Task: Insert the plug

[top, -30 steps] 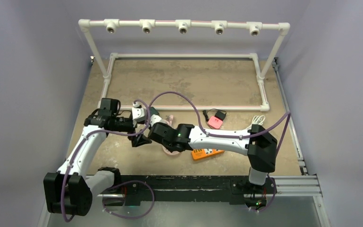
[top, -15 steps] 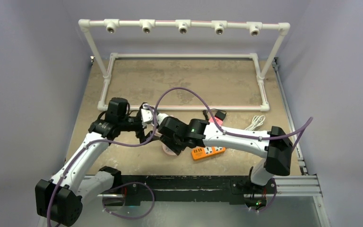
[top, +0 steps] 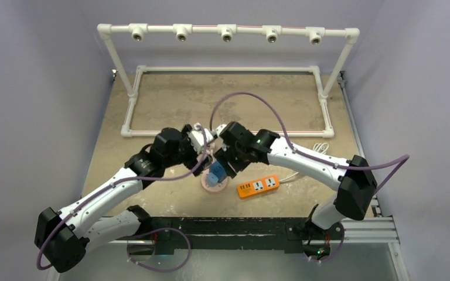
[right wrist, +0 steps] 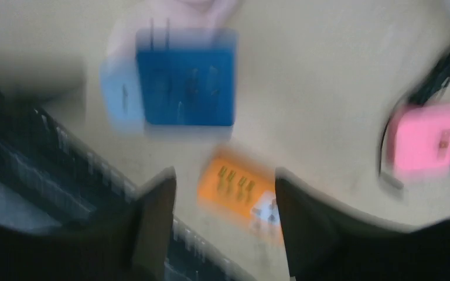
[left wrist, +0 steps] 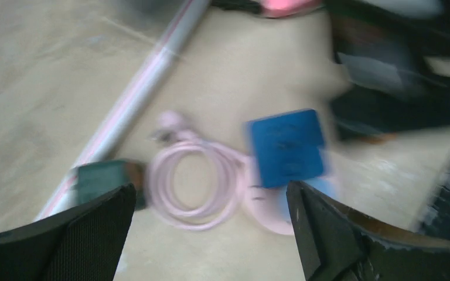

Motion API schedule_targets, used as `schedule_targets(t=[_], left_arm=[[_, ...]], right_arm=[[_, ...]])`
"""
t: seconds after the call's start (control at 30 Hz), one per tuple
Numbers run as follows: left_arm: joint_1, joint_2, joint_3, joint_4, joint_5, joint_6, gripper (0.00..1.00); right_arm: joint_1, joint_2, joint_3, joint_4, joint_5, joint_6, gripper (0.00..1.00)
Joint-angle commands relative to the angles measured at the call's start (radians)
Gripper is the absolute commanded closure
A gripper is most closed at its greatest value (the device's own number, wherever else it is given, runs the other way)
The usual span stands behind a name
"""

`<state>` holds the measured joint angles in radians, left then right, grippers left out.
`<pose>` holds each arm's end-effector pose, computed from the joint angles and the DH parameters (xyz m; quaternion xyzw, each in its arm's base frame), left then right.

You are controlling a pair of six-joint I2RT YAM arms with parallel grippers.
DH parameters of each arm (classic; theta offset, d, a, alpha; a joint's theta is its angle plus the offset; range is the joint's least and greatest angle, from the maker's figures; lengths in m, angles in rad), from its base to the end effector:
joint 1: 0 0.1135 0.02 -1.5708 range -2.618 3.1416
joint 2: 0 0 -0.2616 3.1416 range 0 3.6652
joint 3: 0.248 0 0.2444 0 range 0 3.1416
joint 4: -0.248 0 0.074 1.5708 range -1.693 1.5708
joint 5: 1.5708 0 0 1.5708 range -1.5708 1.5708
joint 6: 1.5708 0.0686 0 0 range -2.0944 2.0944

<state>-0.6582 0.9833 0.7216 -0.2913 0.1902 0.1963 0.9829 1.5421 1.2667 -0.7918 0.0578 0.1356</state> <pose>0.1817 -0.1569 0.2536 0.4023 0.7720 -0.1917 0.4532 0.1839 0.2687 0.2435 -0.3914 0.8854 0.1084 0.2260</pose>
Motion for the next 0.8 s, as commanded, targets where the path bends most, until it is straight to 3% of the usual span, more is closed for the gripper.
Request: schedule_targets(t=[0.0,0.2,0.53,0.77], left_arm=[[-0.194,-0.015,-0.041,-0.084,0.177,0.133,0.01],[-0.253,0.007,-0.045,-0.085,0.206,0.156,0.01],[-0.247,-0.110,-0.043,-0.039,-0.106,0.065,0.01],[-0.251,-0.101,-0.088,0.023,0.017,-0.030,0.01]], right_arm=[[-0.186,0.021,0.080,0.282,0.022,0.218,0.35],[-0.295,0.029,0.088,0.287,-0.027,0.244,0.35],[-0.298,0.048,0.079,0.297,-0.099,0.220,0.34],[-0.298,0.103,0.042,0.426,-0.245,0.260,0.34]])
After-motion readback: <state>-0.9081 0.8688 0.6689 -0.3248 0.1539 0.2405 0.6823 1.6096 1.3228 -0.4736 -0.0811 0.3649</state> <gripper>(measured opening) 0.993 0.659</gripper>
